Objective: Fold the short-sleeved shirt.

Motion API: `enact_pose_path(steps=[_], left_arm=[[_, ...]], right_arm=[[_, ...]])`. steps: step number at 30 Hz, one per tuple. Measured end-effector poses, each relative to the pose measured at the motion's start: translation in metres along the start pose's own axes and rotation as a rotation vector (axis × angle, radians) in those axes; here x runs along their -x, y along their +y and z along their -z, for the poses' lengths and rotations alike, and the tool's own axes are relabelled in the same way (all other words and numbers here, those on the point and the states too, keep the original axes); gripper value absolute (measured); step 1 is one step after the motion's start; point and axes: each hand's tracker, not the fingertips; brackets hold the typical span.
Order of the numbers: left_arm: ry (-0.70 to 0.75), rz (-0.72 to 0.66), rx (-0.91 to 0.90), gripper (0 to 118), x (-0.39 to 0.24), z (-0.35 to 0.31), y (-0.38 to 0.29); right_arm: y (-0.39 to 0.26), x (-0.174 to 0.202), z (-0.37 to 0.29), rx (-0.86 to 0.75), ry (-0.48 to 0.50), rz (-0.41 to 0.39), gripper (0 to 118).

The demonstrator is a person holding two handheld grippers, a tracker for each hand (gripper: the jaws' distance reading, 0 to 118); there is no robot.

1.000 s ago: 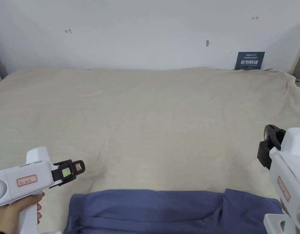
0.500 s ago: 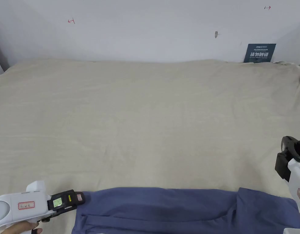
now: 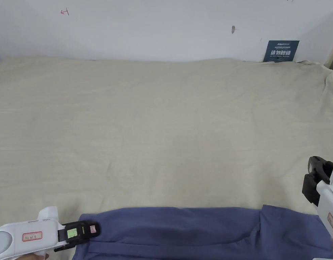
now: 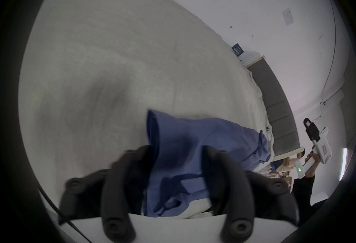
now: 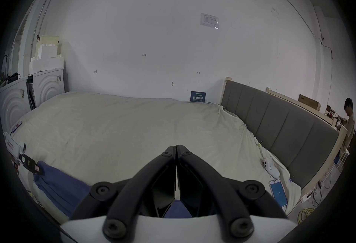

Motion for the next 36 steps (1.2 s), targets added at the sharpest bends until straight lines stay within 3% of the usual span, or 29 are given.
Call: enact_pose_path(steps=[3, 7, 10, 26, 36], left_arm=[[0.016, 0.039, 0.005, 28, 0.014, 0.013, 0.003], [0.020, 0.028, 0.010, 14, 0.007, 0.016, 0.001], [0.065, 0.076, 0.004, 11, -0.009, 0.011, 0.000], [0.259, 0.037, -0.103, 8, -0.033, -0.084, 0.013], [0.329, 0.116, -0.090, 8, -0.136, -0.056, 0.003]], right_arm=[[0.000, 0.000, 0.001, 0.002, -0.005, -0.002, 0], [0.001, -0.003, 0.002, 0.004, -0.003, 0.002, 0], [0.001, -0.007, 0.002, 0.003, -0.003, 0.005, 0], [0.008, -0.034, -0.010, -0.052, 0.026, 0.044, 0], [0.001, -0.049, -0.017, -0.055, 0.049, 0.069, 0]])
